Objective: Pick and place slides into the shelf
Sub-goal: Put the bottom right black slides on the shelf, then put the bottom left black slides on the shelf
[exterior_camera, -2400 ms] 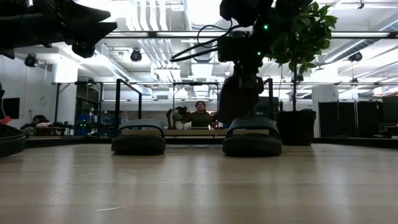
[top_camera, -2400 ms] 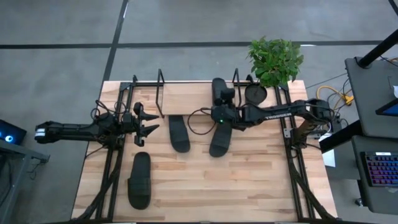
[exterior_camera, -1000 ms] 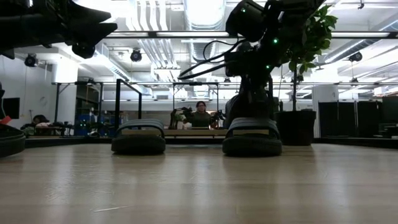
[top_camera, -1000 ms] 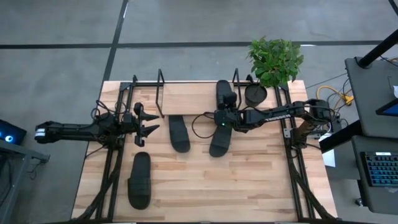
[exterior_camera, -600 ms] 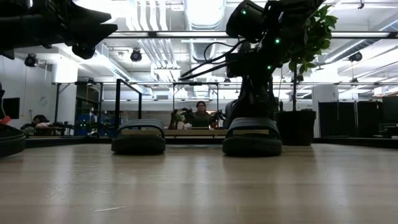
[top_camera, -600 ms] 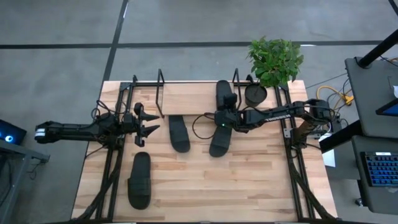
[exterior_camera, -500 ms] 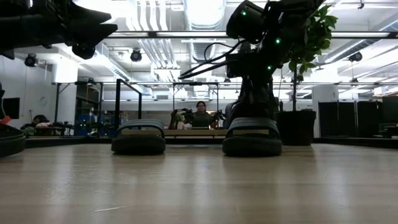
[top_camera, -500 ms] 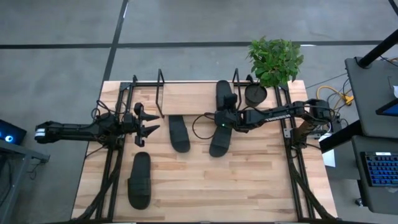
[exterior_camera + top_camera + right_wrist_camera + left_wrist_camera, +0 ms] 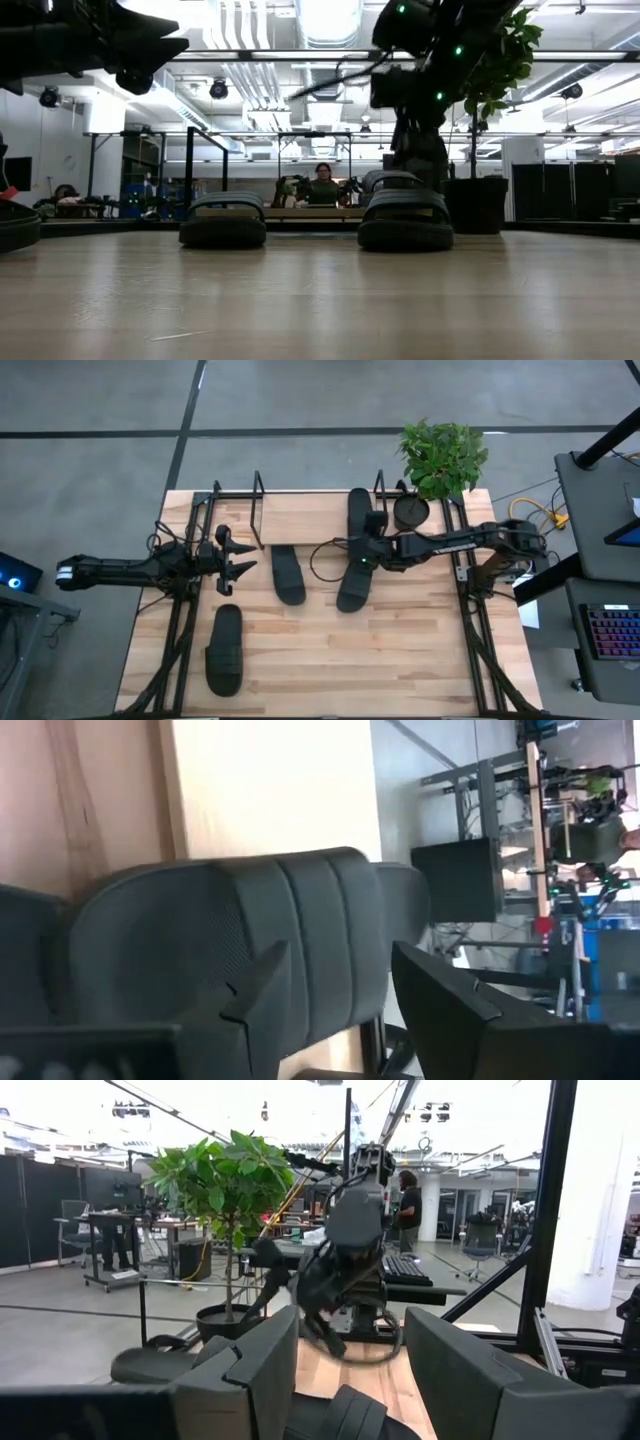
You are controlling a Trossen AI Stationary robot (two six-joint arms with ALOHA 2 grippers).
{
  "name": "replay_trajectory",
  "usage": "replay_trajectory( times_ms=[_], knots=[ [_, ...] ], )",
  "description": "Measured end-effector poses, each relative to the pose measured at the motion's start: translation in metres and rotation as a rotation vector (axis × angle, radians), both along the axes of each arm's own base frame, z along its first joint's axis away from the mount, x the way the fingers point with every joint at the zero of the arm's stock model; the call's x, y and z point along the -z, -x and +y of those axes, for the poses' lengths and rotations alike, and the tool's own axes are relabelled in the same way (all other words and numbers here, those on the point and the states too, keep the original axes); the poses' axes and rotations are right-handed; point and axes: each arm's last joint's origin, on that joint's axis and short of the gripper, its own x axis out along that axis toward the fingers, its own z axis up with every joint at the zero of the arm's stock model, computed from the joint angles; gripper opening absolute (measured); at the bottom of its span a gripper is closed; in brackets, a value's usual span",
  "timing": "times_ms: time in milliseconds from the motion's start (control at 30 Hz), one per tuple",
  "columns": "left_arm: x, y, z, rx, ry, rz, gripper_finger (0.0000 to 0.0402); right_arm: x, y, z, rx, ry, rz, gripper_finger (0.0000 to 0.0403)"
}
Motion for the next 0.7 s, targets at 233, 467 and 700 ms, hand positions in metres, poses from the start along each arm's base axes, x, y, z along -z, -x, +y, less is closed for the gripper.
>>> replay_trajectory(
  times_ms=[233,467,700],
  knots=[
    [-0.001,0.000,0.000,0.008,0.045,-0.007,0.0171,-0.033,0.014,0.011,-0.044,-0.062,-0.137,0.0168],
    [-0.006,-0.005,0.000,0.019,0.039,0.007,0.0171,-0.065,0.028,0.027,-0.181,-0.317,-0.375,0.0160],
    [-0.023,-0.027,0.000,0.076,0.048,0.121,0.0171,-0.069,0.033,0.056,-0.387,-0.236,-0.365,0.0151]
  ],
)
